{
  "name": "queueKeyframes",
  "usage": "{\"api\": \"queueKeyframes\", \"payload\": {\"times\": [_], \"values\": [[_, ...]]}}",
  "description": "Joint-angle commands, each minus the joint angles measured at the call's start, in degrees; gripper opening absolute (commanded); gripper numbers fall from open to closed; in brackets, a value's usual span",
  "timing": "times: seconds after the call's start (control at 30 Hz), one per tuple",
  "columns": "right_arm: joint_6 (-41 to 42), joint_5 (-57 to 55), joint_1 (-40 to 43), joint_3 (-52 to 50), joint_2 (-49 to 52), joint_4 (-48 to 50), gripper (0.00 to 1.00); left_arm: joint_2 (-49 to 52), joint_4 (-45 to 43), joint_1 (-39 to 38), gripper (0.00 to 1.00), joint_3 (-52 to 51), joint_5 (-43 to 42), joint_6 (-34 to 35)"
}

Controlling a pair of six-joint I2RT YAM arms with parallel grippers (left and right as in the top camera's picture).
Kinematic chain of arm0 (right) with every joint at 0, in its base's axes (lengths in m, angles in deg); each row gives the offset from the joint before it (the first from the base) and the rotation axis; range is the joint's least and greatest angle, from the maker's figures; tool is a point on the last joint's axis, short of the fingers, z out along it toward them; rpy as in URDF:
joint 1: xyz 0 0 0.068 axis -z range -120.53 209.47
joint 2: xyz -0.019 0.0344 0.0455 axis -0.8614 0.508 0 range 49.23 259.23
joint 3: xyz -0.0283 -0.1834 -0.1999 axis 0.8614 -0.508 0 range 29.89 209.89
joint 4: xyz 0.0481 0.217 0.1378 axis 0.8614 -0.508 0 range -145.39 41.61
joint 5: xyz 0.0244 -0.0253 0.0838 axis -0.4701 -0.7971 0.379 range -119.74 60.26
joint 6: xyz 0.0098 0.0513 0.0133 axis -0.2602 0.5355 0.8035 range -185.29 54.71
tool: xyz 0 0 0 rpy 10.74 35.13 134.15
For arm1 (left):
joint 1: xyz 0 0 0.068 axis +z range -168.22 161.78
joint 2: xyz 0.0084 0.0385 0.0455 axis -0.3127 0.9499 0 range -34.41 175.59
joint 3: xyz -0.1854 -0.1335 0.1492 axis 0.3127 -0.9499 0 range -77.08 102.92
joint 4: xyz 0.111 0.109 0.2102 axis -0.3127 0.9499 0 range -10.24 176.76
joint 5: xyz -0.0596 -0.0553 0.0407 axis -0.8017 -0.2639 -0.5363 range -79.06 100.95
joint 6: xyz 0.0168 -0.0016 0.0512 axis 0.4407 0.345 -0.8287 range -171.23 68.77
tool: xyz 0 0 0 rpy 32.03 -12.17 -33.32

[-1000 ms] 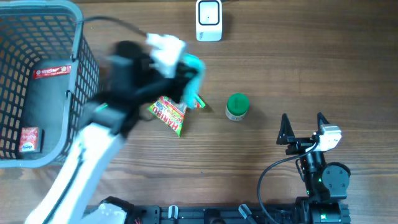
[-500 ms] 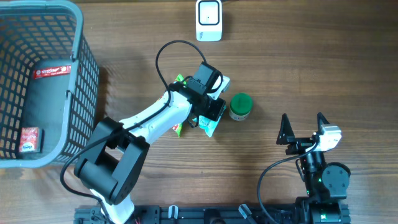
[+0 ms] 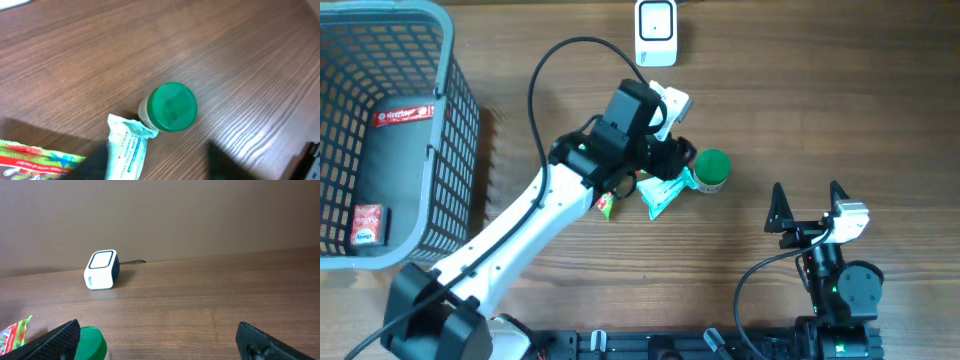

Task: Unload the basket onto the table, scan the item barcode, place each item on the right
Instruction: 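Carry the wipes pack near the scanner and lay it beside the bag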

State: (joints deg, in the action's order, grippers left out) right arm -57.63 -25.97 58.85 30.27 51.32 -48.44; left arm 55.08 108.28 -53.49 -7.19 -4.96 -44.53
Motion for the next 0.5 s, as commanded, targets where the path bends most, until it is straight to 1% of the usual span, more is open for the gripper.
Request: {"api": "queueKeyframes", "payload": {"times": [0.0, 0.17, 0.37, 0.47], "values": [[-0.1, -0.9, -0.2, -0.1, 0.0, 0.1, 1.0, 1.9, 2.7, -0.3, 0.04, 0.1, -1.4, 1.7], [-0.1, -0.9, -0.2, -0.1, 0.0, 0.1, 1.0, 6.3, 3.5, -0.4, 0.04, -2.3, -1.4, 7.2], [-0.1, -0.9, -0.2, -0.1, 0.0, 0.1, 1.0, 13.7, 2.1, -0.4, 0.04, -2.5, -2.1, 10.4], [-0.1, -0.9, -0.2, -0.1, 0.0, 0.1, 1.0, 17.3, 0.7, -0.5, 0.04, -2.5, -4.1, 10.5]]}}
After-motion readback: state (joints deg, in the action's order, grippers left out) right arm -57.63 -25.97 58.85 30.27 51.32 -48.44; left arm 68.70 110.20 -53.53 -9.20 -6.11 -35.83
